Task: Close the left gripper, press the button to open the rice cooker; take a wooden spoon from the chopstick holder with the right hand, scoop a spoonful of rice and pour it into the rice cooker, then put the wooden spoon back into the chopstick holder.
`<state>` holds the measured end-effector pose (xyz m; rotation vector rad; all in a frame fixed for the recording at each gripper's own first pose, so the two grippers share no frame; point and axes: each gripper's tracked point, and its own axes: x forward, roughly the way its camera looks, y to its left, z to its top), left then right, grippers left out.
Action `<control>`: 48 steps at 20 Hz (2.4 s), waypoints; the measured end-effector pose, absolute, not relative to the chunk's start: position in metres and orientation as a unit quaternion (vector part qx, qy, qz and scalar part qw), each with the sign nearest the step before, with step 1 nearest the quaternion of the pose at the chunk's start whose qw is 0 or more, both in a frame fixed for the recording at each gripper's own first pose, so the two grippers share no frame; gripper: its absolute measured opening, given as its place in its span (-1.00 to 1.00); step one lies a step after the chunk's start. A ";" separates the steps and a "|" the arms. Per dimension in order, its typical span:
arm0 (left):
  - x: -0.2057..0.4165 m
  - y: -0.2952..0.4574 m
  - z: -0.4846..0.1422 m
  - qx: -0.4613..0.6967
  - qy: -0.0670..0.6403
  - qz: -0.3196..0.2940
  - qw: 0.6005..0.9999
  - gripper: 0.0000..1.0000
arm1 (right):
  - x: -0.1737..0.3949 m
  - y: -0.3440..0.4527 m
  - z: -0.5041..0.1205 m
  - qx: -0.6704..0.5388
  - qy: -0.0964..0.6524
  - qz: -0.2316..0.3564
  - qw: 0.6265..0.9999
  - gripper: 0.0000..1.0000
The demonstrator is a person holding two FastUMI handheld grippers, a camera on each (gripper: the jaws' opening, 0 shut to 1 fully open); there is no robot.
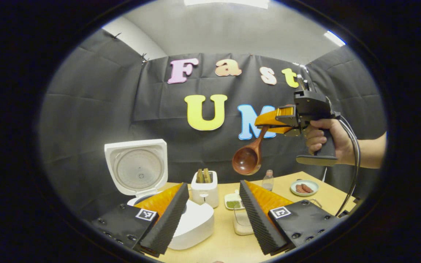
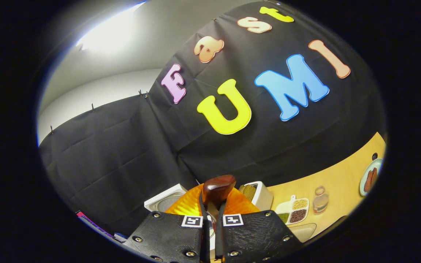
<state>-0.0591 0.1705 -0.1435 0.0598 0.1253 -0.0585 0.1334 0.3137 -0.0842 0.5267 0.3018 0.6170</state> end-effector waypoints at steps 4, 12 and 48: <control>-0.051 0.143 -0.140 0.032 0.058 -0.033 0.997 0.83 | 0.127 0.264 -0.080 0.254 0.135 0.277 0.917 -0.88; -0.043 0.088 -0.149 0.035 0.072 -0.059 0.995 0.83 | 0.115 0.173 -0.086 0.246 0.127 0.220 0.935 -0.89; -0.076 0.080 -0.130 0.078 0.077 -0.007 0.994 0.84 | 0.066 0.059 -0.342 0.107 0.290 0.046 0.950 -0.84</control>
